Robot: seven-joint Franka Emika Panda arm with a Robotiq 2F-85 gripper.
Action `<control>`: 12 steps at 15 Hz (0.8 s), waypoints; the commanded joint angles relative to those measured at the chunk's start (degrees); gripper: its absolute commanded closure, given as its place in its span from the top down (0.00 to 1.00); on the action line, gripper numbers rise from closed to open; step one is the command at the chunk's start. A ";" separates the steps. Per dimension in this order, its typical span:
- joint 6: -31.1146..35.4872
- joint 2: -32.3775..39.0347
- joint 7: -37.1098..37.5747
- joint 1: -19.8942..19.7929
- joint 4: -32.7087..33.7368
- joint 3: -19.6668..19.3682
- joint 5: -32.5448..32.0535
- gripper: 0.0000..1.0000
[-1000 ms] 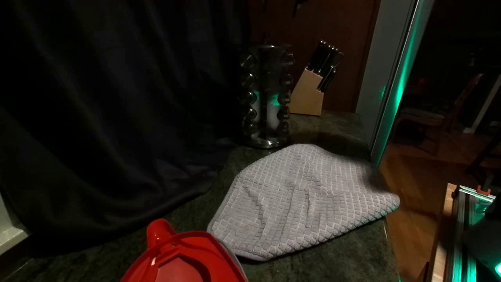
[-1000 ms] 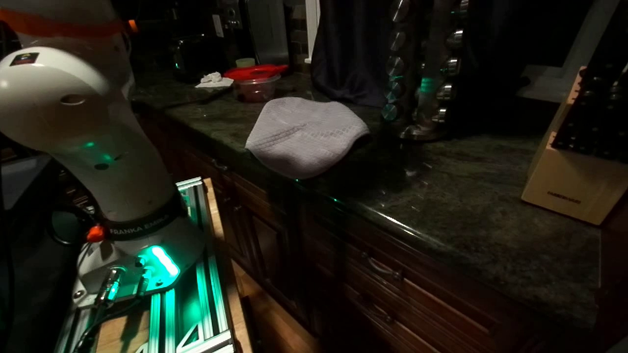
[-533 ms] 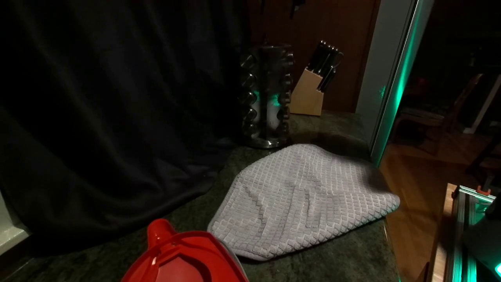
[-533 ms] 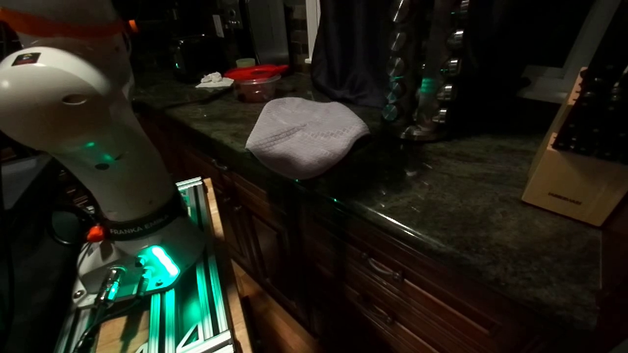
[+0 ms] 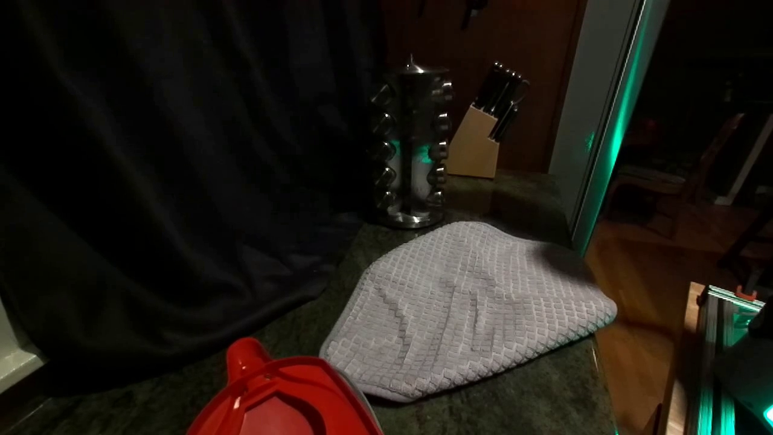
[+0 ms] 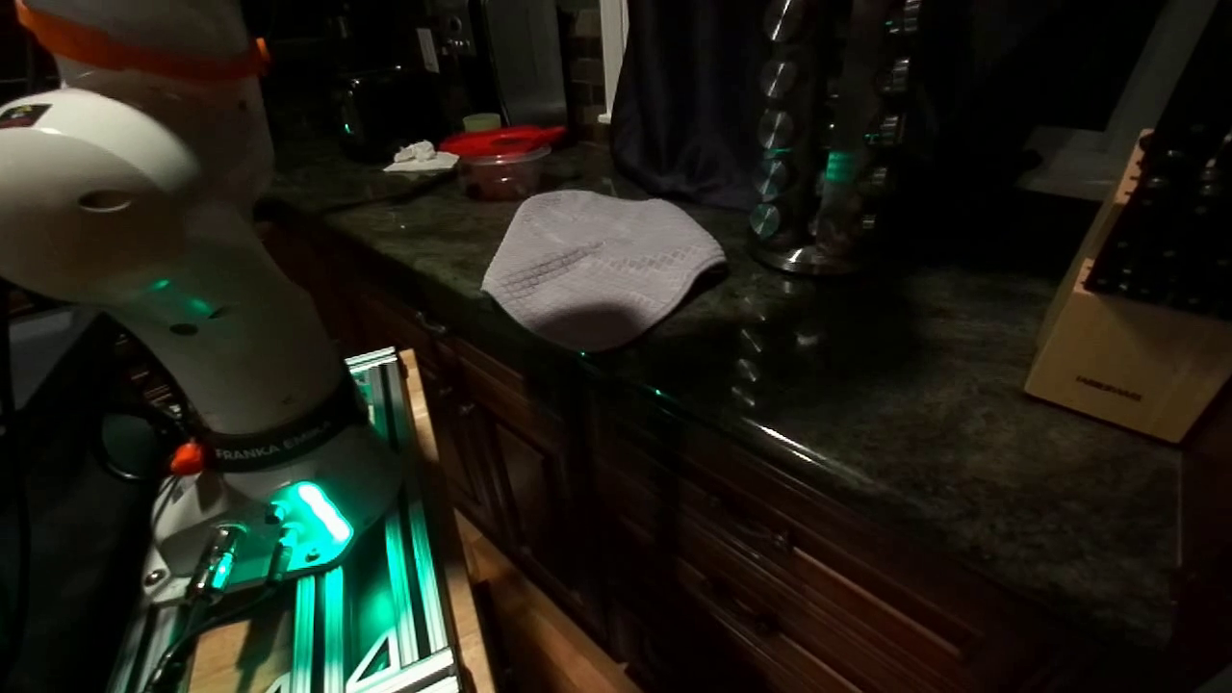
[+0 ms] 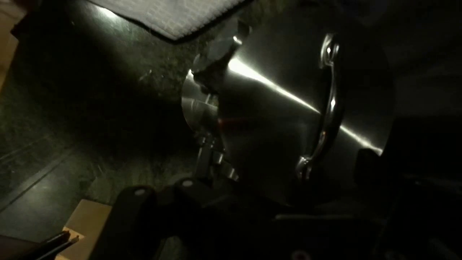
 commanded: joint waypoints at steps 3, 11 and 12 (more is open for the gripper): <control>-21.27 12.62 2.14 -7.86 17.06 0.23 10.17 1.00; -22.74 22.39 15.19 -10.47 24.77 0.43 16.78 1.00; -21.84 22.11 16.38 -10.75 24.20 0.48 17.27 1.00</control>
